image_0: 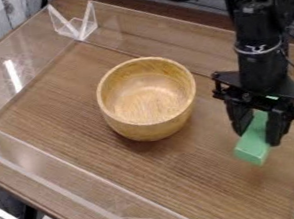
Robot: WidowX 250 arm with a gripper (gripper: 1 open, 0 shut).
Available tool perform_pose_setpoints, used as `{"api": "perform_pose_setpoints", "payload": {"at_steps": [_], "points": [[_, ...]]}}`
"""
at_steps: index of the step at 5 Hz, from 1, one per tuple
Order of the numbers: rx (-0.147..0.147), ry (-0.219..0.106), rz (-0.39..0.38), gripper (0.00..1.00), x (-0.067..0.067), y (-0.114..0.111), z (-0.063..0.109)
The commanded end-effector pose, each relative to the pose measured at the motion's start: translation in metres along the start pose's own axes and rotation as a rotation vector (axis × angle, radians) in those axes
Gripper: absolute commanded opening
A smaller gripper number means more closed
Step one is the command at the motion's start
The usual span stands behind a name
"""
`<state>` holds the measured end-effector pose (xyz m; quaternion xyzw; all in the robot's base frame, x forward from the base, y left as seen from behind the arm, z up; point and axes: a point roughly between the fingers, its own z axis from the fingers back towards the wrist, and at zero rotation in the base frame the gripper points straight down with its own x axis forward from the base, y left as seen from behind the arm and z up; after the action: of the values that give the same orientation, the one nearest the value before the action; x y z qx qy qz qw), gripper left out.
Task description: Remove the green block from inside the brown bowl and put it on the table
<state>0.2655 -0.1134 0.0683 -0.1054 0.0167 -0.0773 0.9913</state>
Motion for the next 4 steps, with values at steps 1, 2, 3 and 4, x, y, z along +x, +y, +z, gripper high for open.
{"api": "perform_pose_setpoints", "payload": {"at_steps": [1,2,3,4], "points": [[-0.014,-0.082,-0.001,0.00,0.0070,-0.0011,0.0198],[-0.015,-0.081,0.005,0.00,0.0075,0.0006,0.0172],[-0.015,-0.079,0.010,0.00,0.0082,0.0022,0.0137],[-0.016,-0.077,0.014,0.00,0.0089,0.0036,0.0115]]}}
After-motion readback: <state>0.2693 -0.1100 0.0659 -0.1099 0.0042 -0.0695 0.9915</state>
